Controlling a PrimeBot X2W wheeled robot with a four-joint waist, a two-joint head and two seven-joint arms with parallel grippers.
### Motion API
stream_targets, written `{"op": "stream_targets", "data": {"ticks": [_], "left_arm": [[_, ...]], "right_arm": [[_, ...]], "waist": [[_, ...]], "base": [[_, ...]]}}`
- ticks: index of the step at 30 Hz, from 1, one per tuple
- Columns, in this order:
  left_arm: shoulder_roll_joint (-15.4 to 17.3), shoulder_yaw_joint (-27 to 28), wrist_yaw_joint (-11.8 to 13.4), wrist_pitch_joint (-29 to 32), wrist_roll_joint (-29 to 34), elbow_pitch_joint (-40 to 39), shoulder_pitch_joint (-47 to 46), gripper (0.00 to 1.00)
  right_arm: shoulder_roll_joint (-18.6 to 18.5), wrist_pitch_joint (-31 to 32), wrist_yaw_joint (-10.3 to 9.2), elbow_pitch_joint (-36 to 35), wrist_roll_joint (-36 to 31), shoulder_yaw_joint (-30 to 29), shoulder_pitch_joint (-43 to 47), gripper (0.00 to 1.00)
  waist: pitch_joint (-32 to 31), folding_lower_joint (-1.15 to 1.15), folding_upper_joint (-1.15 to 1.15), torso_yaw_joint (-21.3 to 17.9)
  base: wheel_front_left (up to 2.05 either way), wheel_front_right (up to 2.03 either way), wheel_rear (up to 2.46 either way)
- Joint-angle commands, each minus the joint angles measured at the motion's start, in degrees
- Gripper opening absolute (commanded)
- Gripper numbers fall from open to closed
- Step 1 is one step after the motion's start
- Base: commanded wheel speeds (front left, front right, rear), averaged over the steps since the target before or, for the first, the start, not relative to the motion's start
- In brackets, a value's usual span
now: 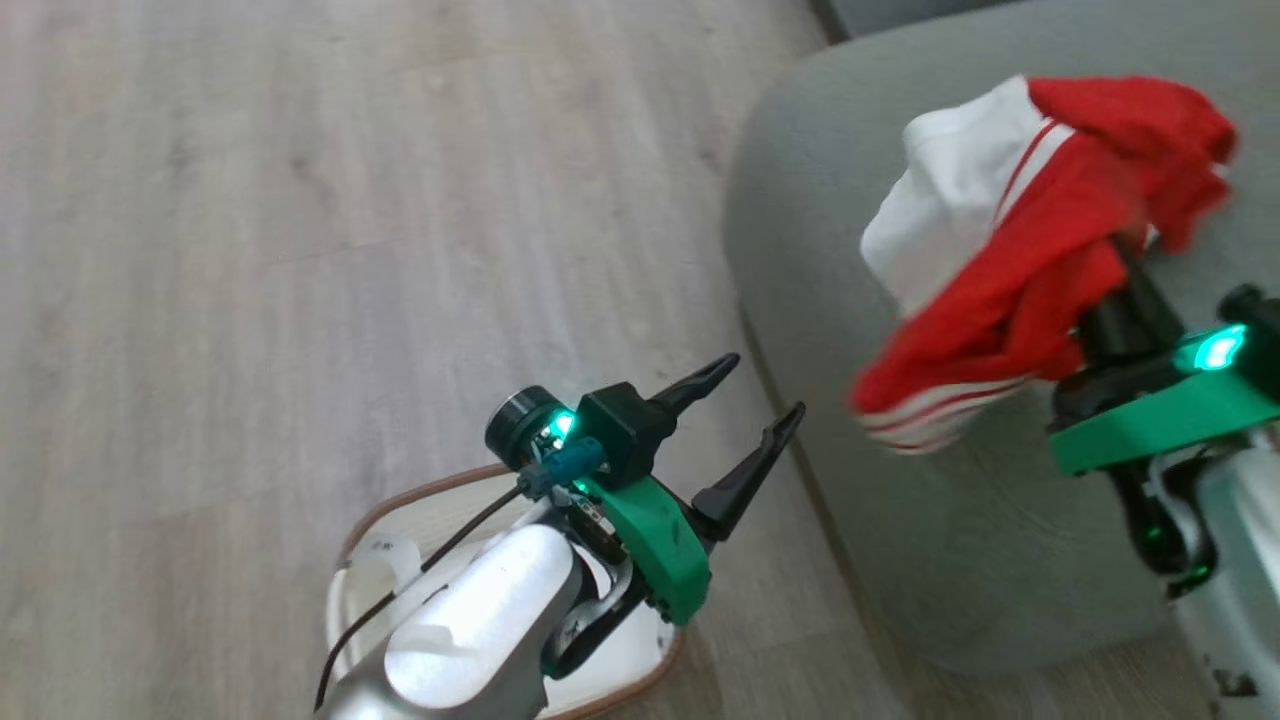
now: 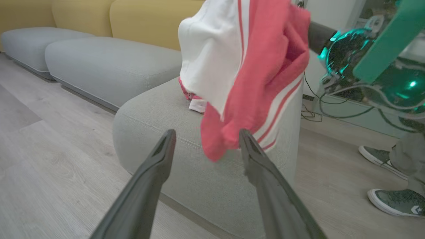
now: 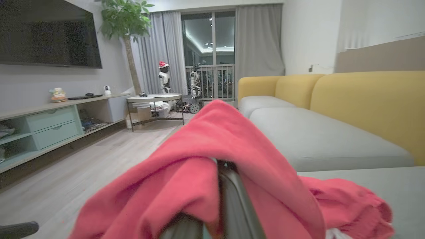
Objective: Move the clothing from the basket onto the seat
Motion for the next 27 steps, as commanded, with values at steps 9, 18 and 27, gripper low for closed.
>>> {"op": "stream_targets", "data": {"ticks": [9, 18, 27], "left_arm": [[0.7, 2.4, 1.6, -2.2, 0.9, 0.4, -4.4, 1.0], [0.4, 2.4, 2.1, -3.2, 1.0, 2.9, -5.6, 1.0], [-0.4, 1.5, 1.8, -3.5, 0.8, 4.8, -7.5, 1.0]], "right_arm": [[-2.2, -0.5, -0.01, -6.2, -0.7, -4.5, 1.6, 0.0], [-1.1, -0.5, -0.01, -9.2, 0.3, -8.4, 4.0, 0.0], [-1.6, -0.5, -0.01, -9.1, 1.0, -10.0, 3.2, 0.0]], "waist": [[2.6, 0.0, 0.0, -10.0], [3.8, 0.0, 0.0, -13.1], [6.4, 0.0, 0.0, -13.0]], "base": [[0.0, 0.0, 0.0], [0.0, 0.0, 0.0], [0.0, 0.0, 0.0]]}}
